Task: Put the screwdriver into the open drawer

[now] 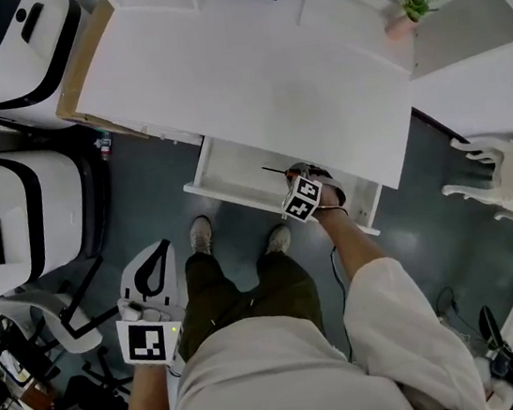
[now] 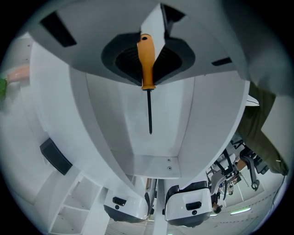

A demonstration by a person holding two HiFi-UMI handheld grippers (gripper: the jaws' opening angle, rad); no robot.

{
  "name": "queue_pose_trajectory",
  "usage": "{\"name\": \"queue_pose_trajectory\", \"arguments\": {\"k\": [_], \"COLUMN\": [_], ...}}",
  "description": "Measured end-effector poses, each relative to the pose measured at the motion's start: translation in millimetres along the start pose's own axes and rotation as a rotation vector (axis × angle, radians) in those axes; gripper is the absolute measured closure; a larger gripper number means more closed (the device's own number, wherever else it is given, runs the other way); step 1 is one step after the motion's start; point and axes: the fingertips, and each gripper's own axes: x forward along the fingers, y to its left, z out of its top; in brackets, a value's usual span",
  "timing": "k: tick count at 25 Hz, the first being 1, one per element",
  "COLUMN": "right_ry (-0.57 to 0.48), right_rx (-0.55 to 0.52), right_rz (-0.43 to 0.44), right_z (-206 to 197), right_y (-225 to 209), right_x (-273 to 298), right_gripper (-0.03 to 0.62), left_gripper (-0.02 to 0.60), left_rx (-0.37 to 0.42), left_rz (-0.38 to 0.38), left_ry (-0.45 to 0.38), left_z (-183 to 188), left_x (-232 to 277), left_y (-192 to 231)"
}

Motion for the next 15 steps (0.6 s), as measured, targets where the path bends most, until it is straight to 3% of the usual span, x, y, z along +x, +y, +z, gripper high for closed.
{"name": "queue_pose_trajectory", "arguments": {"k": [15], "right_ry": [0.049], "right_rx": [-0.002], "right_rz": [0.032], "right_z": [-3.1], "right_y": [5.5], "right_x": [27.9], "right_gripper": [0.516], "left_gripper": [0.577], "left_rx": [-0.020], "left_rz": [0.004], "left_ry": [0.045], "left_z": [-15.0], "left_x": [7.6], "left_y": [9.1]}}
